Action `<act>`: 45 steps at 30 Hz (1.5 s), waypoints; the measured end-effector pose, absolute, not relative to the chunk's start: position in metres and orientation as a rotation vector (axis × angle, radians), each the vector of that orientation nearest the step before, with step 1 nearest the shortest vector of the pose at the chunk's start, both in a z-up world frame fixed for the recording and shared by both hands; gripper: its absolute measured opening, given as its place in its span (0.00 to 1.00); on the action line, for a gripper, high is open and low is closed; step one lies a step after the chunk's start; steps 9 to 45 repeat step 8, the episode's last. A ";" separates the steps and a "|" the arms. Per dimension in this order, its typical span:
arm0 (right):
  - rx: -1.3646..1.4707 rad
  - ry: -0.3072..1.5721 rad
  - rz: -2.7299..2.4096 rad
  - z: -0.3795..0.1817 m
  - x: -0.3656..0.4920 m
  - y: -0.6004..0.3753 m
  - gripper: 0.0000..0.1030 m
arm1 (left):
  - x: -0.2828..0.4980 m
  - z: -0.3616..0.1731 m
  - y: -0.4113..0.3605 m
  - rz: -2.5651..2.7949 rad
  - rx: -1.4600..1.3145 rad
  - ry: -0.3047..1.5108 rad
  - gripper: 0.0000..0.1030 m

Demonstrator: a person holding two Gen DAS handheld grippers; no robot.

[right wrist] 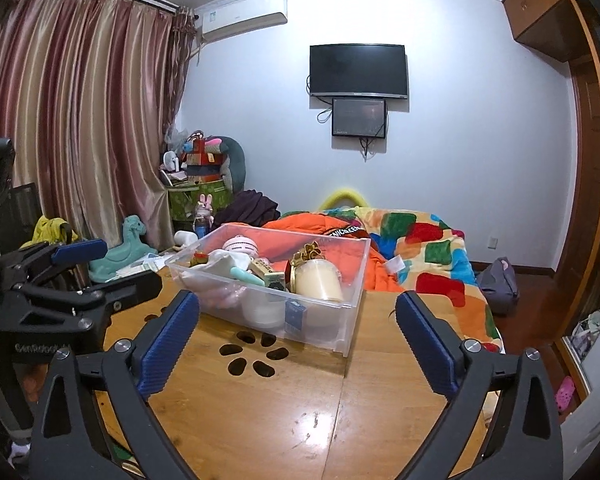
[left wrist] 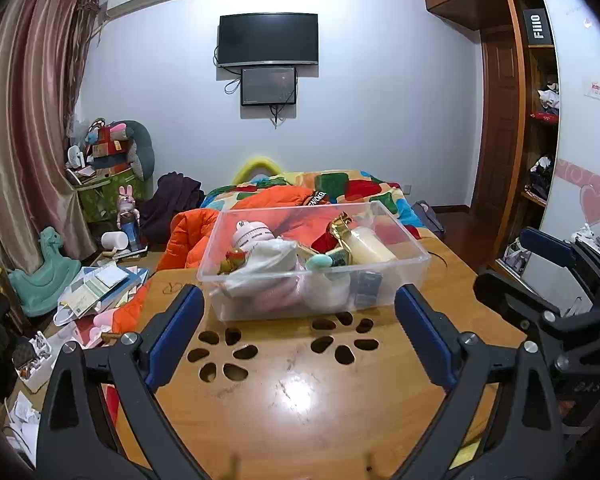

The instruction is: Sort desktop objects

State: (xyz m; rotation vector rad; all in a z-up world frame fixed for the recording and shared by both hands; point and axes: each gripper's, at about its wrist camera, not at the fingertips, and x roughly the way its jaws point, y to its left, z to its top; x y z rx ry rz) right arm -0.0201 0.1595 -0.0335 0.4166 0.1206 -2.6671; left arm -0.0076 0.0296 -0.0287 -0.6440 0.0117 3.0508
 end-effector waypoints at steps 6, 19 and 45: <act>0.429 0.116 -2.668 -0.036 -0.017 0.161 0.96 | 0.002 -0.033 0.031 3.068 -0.625 0.001 0.94; 0.432 0.121 -2.670 -0.038 -0.016 0.161 0.97 | 0.005 -0.034 0.030 3.068 -0.619 -0.010 0.94; 0.432 0.121 -2.670 -0.038 -0.016 0.161 0.97 | 0.005 -0.034 0.030 3.068 -0.619 -0.010 0.94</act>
